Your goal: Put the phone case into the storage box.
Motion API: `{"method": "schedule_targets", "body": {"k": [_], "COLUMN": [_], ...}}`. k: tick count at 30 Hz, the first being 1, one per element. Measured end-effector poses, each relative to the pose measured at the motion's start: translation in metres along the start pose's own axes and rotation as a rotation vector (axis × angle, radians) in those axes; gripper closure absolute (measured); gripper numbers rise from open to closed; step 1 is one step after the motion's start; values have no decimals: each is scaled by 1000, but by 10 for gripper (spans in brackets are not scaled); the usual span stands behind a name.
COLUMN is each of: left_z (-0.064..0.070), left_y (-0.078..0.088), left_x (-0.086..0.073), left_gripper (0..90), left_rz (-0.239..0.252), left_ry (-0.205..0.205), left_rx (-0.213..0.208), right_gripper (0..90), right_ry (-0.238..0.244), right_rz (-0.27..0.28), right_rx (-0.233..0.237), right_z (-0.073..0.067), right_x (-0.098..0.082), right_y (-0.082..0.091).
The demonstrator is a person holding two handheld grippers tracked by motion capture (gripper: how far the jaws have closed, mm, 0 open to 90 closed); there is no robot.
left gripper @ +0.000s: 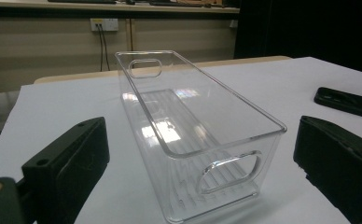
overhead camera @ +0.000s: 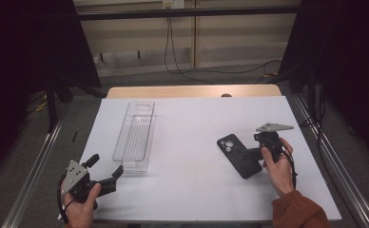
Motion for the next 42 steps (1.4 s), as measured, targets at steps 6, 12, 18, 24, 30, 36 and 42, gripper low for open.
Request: {"method": "schedule_targets", "body": {"k": [6, 12, 18, 24, 30, 36, 42], "left_z": [0, 1, 1, 1, 1, 0, 0], "left_y": [0, -1, -1, -3, -2, -2, -2], "left_x": [0, 0, 0, 0, 0, 0, 0], "left_gripper": [35, 35, 35, 35, 35, 35, 35], "left_rz": [-1, 0, 0, -5, -4, -4, -5], "left_ry": [-2, -1, -2, -7, -6, -7, -10], "left_rx": [-2, -4, -7, -10, -12, -14, -15], "right_gripper": [32, 40, 39, 39, 42, 25, 19], "right_ry": [-20, -30, -1, 12, 47, 74, 92], "right_rz": [-46, -167, -259, -351, -423, -456, -447], "right_rx": [-10, -28, -52, -66, -68, -97, -101], "right_z": [2, 3, 2, 2, 1, 1, -1], "right_x": [6, 6, 4, 4, -2, -6, -7], "right_y": [-4, -9, -14, -25, -36, -40, -40]}}
Point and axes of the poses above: each handheld gripper's, and its own axes: y roughly backward along the jaws, x roughly out of its top, z roughly to its right, the point moved 4 cm from there along -y, roughly forward along the jaws, and after that the axes turned 15 degrees about -y, right-handed, at the moved point
